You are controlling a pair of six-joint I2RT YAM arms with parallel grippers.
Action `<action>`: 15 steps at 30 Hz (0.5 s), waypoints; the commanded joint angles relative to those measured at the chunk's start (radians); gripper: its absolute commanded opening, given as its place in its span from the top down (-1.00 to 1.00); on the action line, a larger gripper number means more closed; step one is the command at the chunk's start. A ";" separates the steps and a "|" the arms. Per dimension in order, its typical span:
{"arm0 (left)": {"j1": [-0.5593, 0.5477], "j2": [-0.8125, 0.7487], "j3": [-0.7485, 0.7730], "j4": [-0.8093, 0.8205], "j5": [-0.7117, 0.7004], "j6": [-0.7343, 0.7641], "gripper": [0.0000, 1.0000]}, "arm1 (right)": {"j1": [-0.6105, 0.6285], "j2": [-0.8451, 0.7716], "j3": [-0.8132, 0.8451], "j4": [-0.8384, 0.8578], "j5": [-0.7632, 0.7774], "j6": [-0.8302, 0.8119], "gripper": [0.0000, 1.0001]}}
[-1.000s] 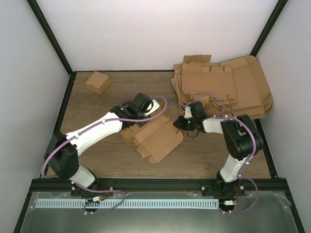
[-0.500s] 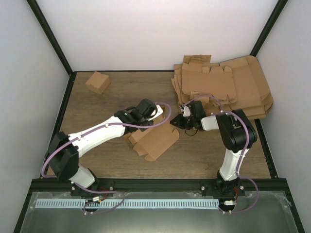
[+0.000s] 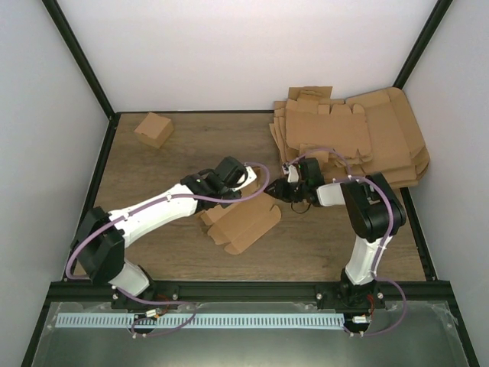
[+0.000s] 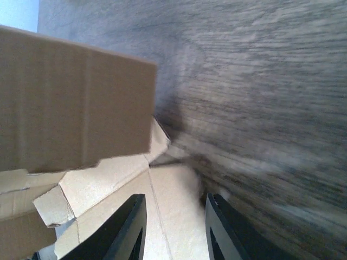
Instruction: Fold the paper box
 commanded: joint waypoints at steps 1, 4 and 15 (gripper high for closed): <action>-0.006 0.041 0.012 -0.005 -0.006 -0.005 0.92 | 0.006 -0.041 -0.031 0.012 0.026 -0.038 0.34; -0.006 0.053 0.014 -0.008 -0.004 -0.011 0.93 | 0.006 -0.006 -0.029 0.024 0.015 0.011 0.42; -0.035 0.081 0.021 -0.021 -0.064 -0.028 0.92 | 0.008 0.026 -0.031 0.081 -0.003 0.025 0.47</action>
